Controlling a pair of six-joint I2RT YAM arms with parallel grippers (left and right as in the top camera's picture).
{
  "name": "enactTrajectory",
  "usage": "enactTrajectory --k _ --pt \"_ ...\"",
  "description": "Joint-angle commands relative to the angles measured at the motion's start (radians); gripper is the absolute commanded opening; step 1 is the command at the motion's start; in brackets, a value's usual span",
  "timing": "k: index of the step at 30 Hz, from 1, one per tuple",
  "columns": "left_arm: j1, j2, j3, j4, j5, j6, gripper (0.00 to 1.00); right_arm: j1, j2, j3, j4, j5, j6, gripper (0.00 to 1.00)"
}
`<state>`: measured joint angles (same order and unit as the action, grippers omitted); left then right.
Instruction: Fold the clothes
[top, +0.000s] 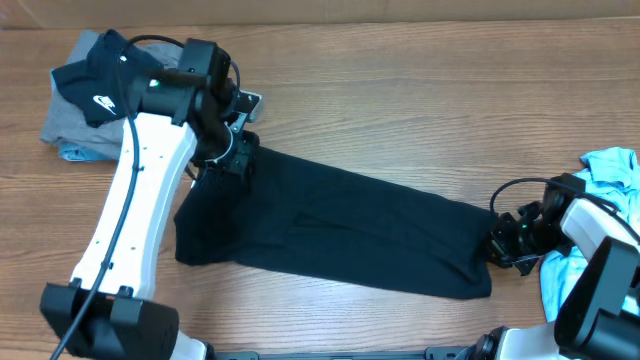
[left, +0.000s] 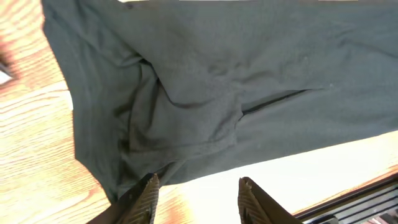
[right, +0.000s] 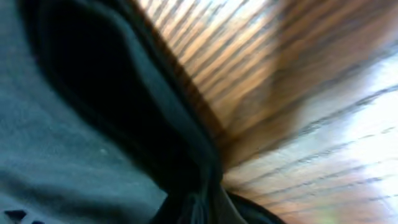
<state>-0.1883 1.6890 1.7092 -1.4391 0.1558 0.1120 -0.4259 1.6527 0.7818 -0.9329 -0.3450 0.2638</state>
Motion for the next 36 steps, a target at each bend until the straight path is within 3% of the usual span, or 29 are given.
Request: enactTrajectory --k 1,13,17,23,36 --pt "0.000 -0.016 0.018 -0.004 -0.010 0.011 0.44 0.009 0.032 -0.011 0.015 0.003 -0.036 0.04" --pt "0.000 -0.016 0.017 -0.057 -0.093 0.011 0.38 -0.029 -0.225 0.362 -0.317 0.089 -0.025 0.04" --pt "0.000 -0.016 0.017 -0.047 -0.093 0.011 0.39 0.006 -0.239 0.393 -0.360 0.116 -0.024 0.04" --pt "0.000 -0.016 0.017 -0.044 -0.092 0.006 0.39 0.228 -0.239 0.390 -0.327 0.090 0.036 0.04" --pt "0.000 -0.016 0.017 -0.044 -0.084 -0.005 0.40 0.745 -0.127 0.331 -0.093 0.177 0.393 0.04"
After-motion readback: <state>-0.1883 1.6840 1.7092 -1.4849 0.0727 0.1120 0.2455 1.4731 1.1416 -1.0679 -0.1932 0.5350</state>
